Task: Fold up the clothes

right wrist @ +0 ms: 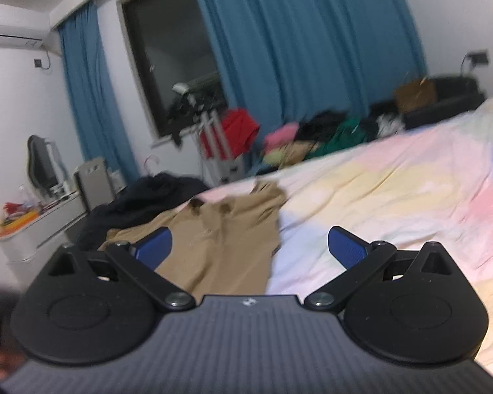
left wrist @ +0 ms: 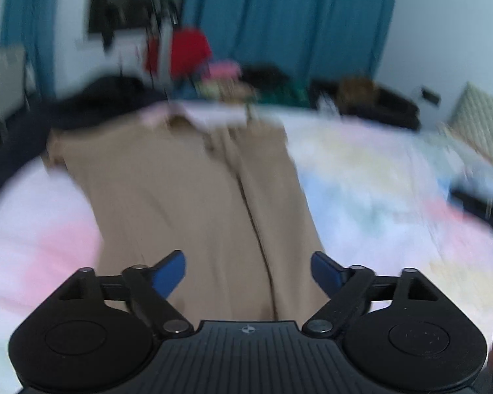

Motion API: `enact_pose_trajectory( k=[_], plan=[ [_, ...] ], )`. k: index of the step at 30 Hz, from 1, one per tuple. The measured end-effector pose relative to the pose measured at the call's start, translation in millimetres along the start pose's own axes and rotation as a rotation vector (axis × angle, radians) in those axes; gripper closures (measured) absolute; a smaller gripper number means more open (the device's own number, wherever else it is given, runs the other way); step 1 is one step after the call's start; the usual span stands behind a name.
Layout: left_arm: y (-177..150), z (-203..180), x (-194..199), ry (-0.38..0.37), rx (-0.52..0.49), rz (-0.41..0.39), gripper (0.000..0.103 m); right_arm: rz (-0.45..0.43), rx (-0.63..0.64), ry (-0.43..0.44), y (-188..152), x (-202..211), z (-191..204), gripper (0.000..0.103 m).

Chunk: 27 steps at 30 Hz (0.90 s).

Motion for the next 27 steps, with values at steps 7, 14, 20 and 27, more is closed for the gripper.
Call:
enact_pose_trajectory(
  k=[7, 14, 20, 27],
  plan=[
    [26.4, 43.6, -14.7, 0.046, 0.019, -0.156, 0.009, 0.088, 0.173, 0.016, 17.0, -78.7, 62.3, 0.000],
    [1.2, 106.7, -45.1, 0.082, 0.071, -0.109, 0.009, 0.136, 0.205, 0.047, 16.8, -227.0, 113.1, 0.003],
    [-5.2, 153.0, -71.4, 0.090, 0.146, -0.088, 0.009, 0.165, 0.307, -0.055, -4.2, -343.6, 126.1, 0.030],
    [-9.9, 180.9, -89.7, 0.086, 0.230, -0.091, 0.009, 0.202, 0.288, -0.139, -24.4, -386.6, 119.4, 0.095]
  ],
)
Point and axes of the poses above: each gripper's, at about its wrist camera, not at the fingertips, and x roughly against the way its jaws point, z to its left, y to its top, the point moved 6 cm from there along -x, roughly the way its jaws point, and after that the axes turned 6 degrees about -y, right-handed, at the moved point
